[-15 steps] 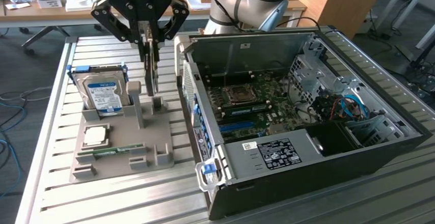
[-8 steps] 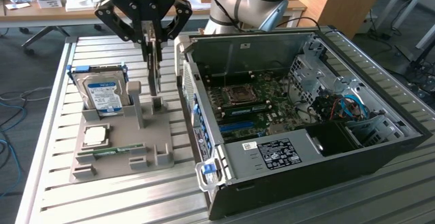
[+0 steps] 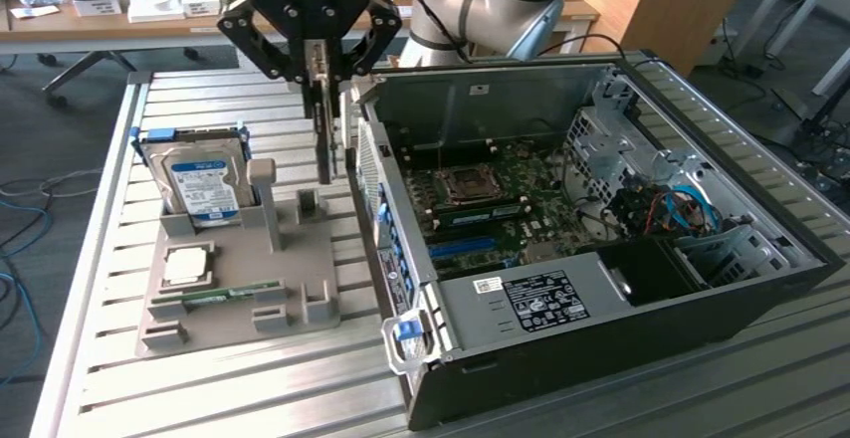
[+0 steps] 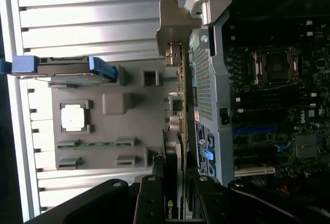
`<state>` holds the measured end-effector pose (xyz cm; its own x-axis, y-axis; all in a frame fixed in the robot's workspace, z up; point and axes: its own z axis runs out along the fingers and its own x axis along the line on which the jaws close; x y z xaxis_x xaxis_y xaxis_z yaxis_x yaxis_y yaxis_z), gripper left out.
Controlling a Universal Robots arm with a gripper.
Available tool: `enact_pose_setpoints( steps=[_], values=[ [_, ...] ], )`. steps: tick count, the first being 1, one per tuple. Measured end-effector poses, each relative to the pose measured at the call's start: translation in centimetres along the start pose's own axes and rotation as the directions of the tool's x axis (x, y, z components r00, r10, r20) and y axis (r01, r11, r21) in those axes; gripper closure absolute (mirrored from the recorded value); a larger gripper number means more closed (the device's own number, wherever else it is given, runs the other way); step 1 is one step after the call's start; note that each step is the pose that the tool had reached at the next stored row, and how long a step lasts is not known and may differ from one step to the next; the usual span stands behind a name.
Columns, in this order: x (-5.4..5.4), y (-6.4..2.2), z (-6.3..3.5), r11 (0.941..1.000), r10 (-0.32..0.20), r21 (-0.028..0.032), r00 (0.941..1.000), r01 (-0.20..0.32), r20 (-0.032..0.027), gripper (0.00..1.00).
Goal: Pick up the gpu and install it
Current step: 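Pick up the gpu and move the gpu toward the slot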
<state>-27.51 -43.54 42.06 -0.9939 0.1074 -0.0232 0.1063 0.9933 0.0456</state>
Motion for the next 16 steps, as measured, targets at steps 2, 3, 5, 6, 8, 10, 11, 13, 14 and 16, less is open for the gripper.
enact_pose_setpoints(
  steps=[2,3,5,6,8,10,11,13,14,16],
  values=[
    [-0.7,0.08,0.01,1.0000,0.000,-0.0002,1.0000,0.000,-0.0002,0.73],
    [-1.1,0.11,0.02,1.0000,0.000,-0.0003,1.0000,0.000,-0.0002,0.73],
    [-1.8,0.19,0.05,1.0000,0.000,-0.0008,1.0000,0.000,-0.0002,0.73],
    [-2.2,0.23,0.06,1.0000,0.000,-0.0011,1.0000,0.000,-0.0002,0.73],
    [-2.8,0.30,0.08,1.0000,0.000,-0.0013,1.0000,0.000,-0.0003,0.73],
    [-3.6,0.38,0.09,1.0000,0.000,-0.0015,1.0000,0.000,-0.0004,0.73],
    [-3.9,0.42,0.11,1.0000,0.000,-0.0017,1.0000,0.000,-0.0004,0.73],
    [-4.7,0.50,0.13,1.0000,0.000,-0.0017,1.0000,0.000,-0.0004,0.73],
    [-5.1,0.54,0.14,1.0000,0.000,-0.0018,1.0000,0.000,-0.0003,0.73],
    [-5.8,0.62,0.16,1.0000,0.000,-0.0018,1.0000,0.000,-0.0004,0.73]
  ],
)
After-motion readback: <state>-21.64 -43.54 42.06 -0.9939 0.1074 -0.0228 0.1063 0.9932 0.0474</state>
